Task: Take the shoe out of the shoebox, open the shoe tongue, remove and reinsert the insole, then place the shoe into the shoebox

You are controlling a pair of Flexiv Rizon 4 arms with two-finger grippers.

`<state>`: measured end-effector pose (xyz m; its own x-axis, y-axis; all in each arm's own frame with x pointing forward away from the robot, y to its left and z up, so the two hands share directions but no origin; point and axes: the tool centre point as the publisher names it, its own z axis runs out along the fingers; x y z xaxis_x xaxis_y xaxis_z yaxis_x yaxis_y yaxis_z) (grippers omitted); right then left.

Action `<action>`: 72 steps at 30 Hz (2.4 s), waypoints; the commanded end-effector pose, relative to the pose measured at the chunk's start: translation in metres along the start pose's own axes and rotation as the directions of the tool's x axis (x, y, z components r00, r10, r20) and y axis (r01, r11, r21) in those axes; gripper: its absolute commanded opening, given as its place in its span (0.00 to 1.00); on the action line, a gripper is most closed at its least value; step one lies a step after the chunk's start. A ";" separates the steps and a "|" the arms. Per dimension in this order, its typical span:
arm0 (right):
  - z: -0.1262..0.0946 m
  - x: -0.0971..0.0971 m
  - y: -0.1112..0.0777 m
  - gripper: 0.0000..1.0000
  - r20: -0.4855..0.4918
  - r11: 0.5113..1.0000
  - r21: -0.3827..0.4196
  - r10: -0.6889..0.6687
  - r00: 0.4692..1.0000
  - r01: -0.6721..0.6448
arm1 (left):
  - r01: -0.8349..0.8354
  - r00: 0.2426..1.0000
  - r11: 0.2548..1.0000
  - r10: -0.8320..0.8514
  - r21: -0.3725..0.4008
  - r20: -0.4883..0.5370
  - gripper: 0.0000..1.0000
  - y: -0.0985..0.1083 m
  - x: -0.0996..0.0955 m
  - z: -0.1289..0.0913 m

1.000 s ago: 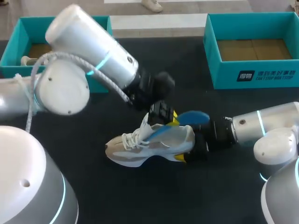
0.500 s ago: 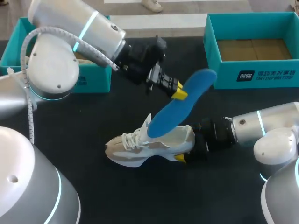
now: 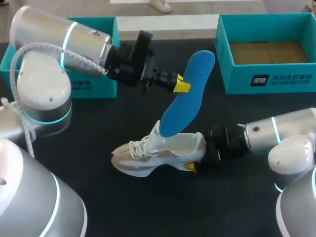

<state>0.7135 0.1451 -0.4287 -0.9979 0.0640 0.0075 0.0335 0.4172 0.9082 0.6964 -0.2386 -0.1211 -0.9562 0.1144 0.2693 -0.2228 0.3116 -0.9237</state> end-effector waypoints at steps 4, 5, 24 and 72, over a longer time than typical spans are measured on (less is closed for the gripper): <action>0.003 -0.002 -0.003 0.00 0.001 1.000 0.007 0.001 1.000 -0.001 | -0.002 1.000 0.999 0.002 0.039 0.005 0.00 0.004 0.003 0.000; 0.003 -0.002 -0.003 0.00 0.001 1.000 0.007 0.001 1.000 -0.001 | -0.002 1.000 0.999 0.002 0.039 0.005 0.00 0.004 0.003 0.000; 0.003 -0.002 -0.003 0.00 0.001 1.000 0.007 0.001 1.000 -0.001 | 0.477 0.863 0.856 -0.413 0.200 -0.292 0.00 -0.056 0.057 -0.037; 0.003 -0.002 -0.003 0.00 0.001 1.000 0.007 0.001 1.000 -0.001 | 0.540 0.823 0.816 -0.460 0.207 -0.333 0.00 -0.122 0.150 -0.042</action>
<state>0.7135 0.1452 -0.4287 -0.9979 0.0639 0.0075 0.0335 0.4172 0.9082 0.5881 -0.2188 0.0446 -0.6216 0.2650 0.7372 -0.7373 0.1200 -0.6648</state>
